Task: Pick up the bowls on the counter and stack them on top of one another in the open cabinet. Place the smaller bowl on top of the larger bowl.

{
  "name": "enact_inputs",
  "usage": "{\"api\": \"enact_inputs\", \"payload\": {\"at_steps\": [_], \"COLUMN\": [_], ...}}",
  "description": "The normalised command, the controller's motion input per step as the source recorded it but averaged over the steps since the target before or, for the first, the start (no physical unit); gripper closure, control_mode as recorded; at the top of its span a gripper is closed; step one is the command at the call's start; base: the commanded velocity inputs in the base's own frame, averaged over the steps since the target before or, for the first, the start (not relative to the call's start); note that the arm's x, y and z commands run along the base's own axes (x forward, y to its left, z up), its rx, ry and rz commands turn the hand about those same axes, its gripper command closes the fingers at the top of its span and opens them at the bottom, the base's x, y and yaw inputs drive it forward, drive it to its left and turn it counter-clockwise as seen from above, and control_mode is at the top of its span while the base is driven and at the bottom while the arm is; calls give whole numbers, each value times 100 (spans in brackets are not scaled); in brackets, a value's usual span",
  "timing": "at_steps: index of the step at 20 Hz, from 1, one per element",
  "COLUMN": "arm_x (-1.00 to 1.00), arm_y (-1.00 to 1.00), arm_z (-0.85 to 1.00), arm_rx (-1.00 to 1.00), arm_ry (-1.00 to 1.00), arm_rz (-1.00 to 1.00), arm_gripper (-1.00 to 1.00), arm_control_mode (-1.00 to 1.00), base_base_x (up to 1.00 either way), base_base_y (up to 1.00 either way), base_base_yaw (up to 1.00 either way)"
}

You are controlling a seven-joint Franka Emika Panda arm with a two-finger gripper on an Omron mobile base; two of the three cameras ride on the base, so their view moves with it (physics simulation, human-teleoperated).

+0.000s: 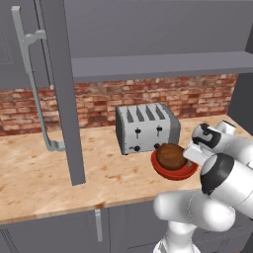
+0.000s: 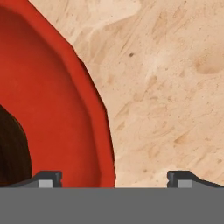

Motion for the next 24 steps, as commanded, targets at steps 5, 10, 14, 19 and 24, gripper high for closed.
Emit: {"api": "enact_inputs", "payload": {"at_steps": [5, 10, 14, 19, 24], "arm_x": [1, 0, 0, 0, -4], "arm_y": [0, 2, 9, 20, 10], "arm_z": [-17, -14, -3, 0, 5], "arm_rx": [1, 0, 0, 0, 0], "arm_ry": [0, 0, 0, 0, 0], "arm_rz": [0, 0, 0, 0, 0], "arm_gripper": [-100, 100, 100, 100, 100], "arm_control_mode": [-100, -100, -100, -100, -100], "base_base_x": [0, 0, 0, 0, 0], "base_base_y": [0, 0, 0, 0, 0], "base_base_yaw": [0, 0, 0, 0, 0]}}
